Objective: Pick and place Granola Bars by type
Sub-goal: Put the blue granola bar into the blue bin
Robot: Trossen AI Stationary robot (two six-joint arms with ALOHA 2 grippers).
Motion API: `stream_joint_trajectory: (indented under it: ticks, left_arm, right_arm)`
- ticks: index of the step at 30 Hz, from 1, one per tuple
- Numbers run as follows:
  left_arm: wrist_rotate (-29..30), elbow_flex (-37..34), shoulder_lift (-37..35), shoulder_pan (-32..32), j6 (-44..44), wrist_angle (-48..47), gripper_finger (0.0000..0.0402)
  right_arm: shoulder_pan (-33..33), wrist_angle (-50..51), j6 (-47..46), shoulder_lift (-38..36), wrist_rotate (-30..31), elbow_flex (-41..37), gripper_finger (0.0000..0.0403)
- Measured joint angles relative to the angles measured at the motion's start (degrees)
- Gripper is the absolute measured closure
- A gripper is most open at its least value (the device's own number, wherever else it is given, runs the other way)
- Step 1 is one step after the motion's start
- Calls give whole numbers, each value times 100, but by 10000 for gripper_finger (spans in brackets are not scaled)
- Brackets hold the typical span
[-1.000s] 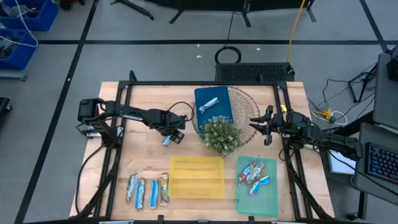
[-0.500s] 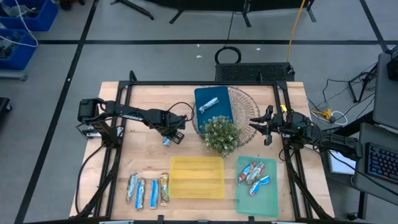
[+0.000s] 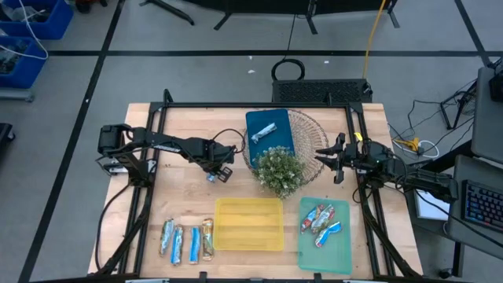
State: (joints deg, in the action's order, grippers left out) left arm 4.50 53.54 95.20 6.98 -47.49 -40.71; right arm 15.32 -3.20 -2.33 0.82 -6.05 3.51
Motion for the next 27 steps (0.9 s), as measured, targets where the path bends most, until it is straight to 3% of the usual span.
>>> stream_joint_trajectory:
  ticks: [14,27]
  left_arm:
    - [43,0,0,0,237,10,398]
    - [1307,-7,-922,8,1193,628,400]
  right_arm:
    - [1,-2,0,1,0,-1,309]
    - [-1,0,0,2,1,0,309]
